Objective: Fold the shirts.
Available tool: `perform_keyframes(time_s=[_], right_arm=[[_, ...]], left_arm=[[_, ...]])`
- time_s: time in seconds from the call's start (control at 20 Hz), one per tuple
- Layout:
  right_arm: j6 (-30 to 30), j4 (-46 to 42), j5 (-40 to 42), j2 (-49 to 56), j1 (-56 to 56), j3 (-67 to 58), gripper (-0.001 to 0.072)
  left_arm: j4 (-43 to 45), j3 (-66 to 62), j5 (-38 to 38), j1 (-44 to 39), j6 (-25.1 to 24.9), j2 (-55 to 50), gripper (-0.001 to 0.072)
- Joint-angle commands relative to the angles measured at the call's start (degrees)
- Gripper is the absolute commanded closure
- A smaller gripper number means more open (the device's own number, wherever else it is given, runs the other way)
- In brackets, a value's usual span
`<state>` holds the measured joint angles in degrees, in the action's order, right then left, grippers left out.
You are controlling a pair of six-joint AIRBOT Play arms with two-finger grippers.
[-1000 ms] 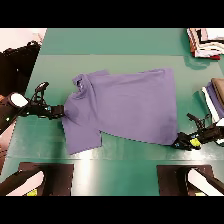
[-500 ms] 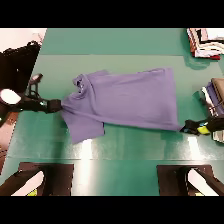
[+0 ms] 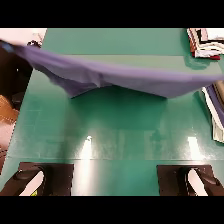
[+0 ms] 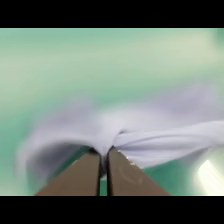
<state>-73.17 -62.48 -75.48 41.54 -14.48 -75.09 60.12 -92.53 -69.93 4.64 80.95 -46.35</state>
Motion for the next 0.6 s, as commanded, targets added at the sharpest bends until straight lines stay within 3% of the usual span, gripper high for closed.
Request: perform_keyframes(time_s=[0.0,0.15,0.3,0.45,0.55], right_arm=[[-0.11,1.22,1.86,-1.42,-0.04,-16.87,0.0695],[-0.37,0.79,0.83,0.81,-0.04,-30.95,0.0696],[-3.06,-1.18,-3.76,6.62,-0.04,-45.77,0.0697],[-5.90,-3.17,-8.44,13.22,-0.04,-52.85,0.0697],[-5.99,-3.06,-10.58,16.65,-0.02,-49.33,0.0697]], left_arm=[[-3.93,-21.42,-1.77,0.02,1.84,1.05,0.0684],[-4.72,-32.72,1.57,0.02,3.61,1.07,0.0684],[-6.10,-35.85,3.41,0.02,4.13,1.05,0.0685],[-1.68,-29.62,3.17,0.04,4.13,0.74,0.0684],[1.73,-19.65,2.73,0.04,4.13,0.22,0.0683]])
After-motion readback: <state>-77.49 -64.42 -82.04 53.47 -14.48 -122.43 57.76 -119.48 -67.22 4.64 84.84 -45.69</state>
